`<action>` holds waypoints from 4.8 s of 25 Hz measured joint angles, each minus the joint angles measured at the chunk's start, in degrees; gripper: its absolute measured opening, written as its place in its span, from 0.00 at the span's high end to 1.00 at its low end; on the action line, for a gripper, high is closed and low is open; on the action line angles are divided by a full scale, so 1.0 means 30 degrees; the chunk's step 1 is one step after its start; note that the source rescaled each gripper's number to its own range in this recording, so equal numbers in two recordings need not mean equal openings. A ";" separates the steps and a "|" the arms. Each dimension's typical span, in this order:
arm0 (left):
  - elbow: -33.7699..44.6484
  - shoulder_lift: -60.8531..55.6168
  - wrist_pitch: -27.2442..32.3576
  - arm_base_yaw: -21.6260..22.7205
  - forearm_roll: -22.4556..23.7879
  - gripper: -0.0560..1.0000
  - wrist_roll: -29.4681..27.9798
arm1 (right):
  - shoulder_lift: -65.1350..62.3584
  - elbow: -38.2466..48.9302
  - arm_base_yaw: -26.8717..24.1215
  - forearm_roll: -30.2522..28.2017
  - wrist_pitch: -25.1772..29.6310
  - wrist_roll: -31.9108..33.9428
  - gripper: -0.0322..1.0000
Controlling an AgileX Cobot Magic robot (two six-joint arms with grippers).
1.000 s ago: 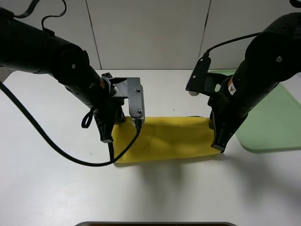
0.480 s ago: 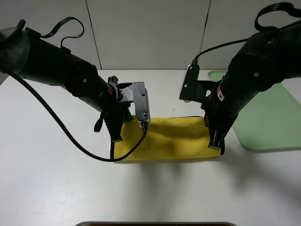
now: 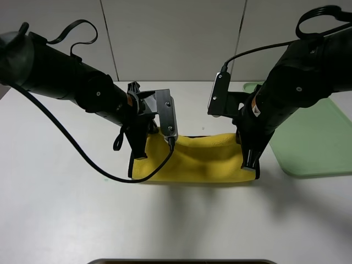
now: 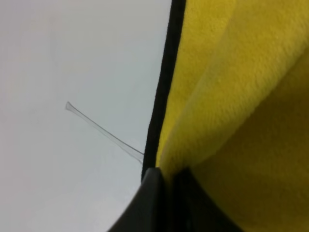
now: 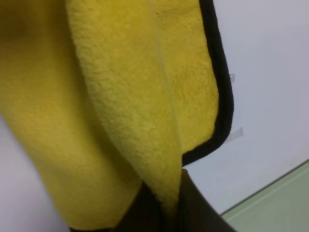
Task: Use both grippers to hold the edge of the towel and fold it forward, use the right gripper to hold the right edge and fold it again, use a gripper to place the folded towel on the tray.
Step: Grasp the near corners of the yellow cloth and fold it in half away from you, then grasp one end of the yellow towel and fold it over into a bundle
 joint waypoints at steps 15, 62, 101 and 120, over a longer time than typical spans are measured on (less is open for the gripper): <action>0.0000 0.0000 0.0019 0.0000 0.0000 0.01 -0.1152 | 0.0032 0.0000 0.0000 -0.0988 -0.1508 0.2400 0.01; 0.8830 -2.7190 1.5908 0.0000 -0.1075 0.00 -1.7484 | 0.0032 0.0000 0.0000 0.3040 -0.3298 0.2723 0.00; 0.9320 -3.1750 1.9817 0.4626 0.2839 0.00 -2.1114 | 0.0032 0.0000 0.0000 0.8070 -0.3941 0.3685 0.00; 0.9320 -3.1750 1.9817 1.3541 0.2910 0.00 -2.1114 | 0.0032 0.0000 0.0000 0.6770 -0.2924 1.7335 0.00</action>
